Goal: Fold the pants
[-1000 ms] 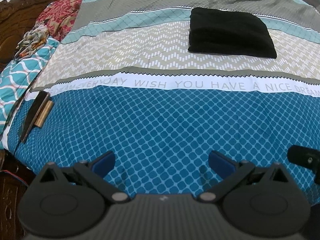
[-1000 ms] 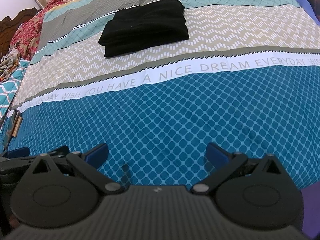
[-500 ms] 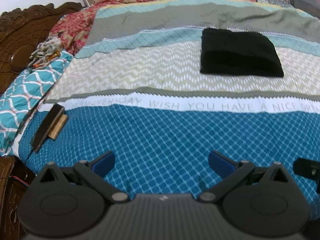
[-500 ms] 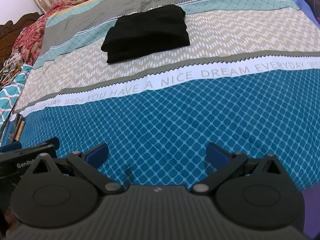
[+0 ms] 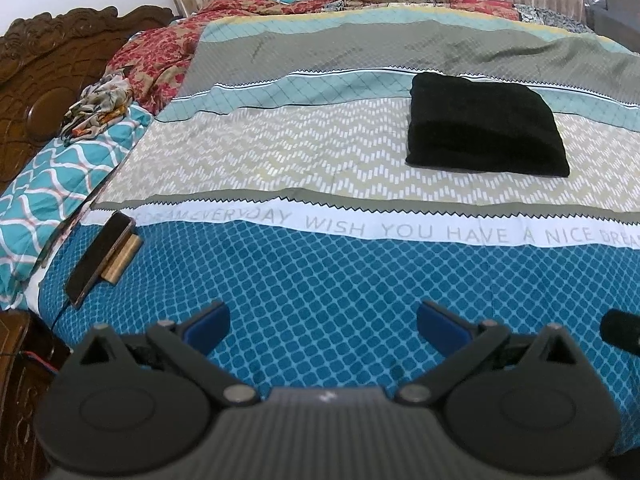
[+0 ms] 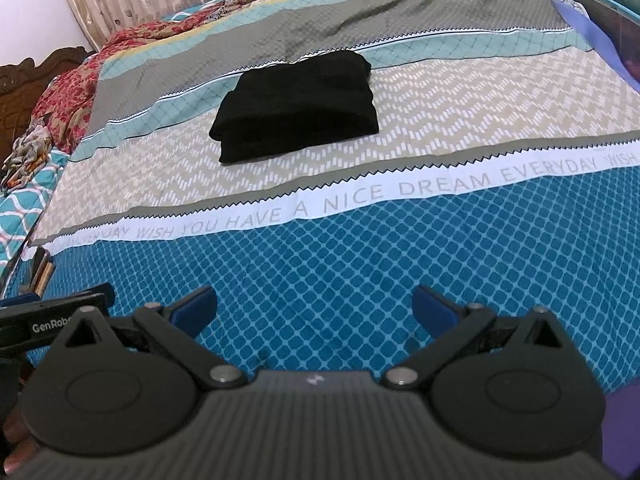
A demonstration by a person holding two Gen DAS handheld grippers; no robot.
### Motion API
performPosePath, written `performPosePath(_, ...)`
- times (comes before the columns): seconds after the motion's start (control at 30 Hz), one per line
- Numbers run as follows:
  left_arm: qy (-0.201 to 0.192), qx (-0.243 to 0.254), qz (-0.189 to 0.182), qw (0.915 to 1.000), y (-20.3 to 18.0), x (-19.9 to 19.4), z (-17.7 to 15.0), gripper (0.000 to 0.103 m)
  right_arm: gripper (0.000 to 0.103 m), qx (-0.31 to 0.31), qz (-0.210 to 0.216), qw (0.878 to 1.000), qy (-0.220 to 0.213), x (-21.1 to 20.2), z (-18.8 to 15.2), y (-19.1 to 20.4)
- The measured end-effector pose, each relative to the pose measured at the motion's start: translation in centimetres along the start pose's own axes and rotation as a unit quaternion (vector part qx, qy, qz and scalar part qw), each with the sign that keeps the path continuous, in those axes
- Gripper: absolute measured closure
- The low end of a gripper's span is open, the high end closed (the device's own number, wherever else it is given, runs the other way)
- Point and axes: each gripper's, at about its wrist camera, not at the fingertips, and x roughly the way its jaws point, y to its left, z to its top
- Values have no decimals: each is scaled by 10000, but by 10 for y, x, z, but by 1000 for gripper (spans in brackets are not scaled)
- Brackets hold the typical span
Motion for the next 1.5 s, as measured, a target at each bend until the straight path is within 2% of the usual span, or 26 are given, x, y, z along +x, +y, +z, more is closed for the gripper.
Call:
performPosePath(1.13,137,112,-49,9998,-6,4,-1,0,0,177,124,9996,-181,-5,0,-6)
performPosePath(1.5,502,185,-273,9982,-10,13,-6,0,0,221,120,9996,-104,-3,-2,-7)
